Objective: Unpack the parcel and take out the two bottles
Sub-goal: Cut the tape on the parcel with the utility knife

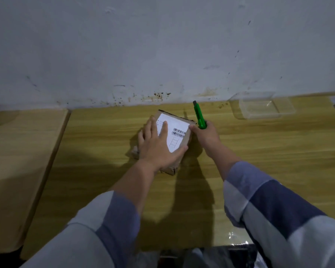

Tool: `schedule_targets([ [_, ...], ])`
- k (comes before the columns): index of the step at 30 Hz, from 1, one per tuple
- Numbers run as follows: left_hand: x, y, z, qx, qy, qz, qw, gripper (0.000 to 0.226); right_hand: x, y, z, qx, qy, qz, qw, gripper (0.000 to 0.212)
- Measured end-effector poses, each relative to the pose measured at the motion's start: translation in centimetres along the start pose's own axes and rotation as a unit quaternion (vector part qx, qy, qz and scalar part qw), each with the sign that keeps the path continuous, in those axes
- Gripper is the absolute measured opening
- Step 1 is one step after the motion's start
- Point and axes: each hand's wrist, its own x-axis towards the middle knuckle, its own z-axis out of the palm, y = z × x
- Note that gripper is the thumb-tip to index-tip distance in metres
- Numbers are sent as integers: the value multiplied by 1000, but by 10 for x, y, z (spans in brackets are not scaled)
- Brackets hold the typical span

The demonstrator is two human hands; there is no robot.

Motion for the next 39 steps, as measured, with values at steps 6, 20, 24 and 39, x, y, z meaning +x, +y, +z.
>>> schedule_targets([
  [6,6,-17,-1,32,-19,113,993,85,-22,22,-19,62,7,12,998,28],
  [20,-20,-12,7,55,3,101,993,90,-84,43,-24,215,-28,78,973,37],
  [24,-23,-17,3,56,-18,159,986,106,-85,45,-24,234,-23,78,969,38],
  [39,-25,-24,4,92,-30,210,973,117,-82,43,-24,216,-33,77,973,39],
])
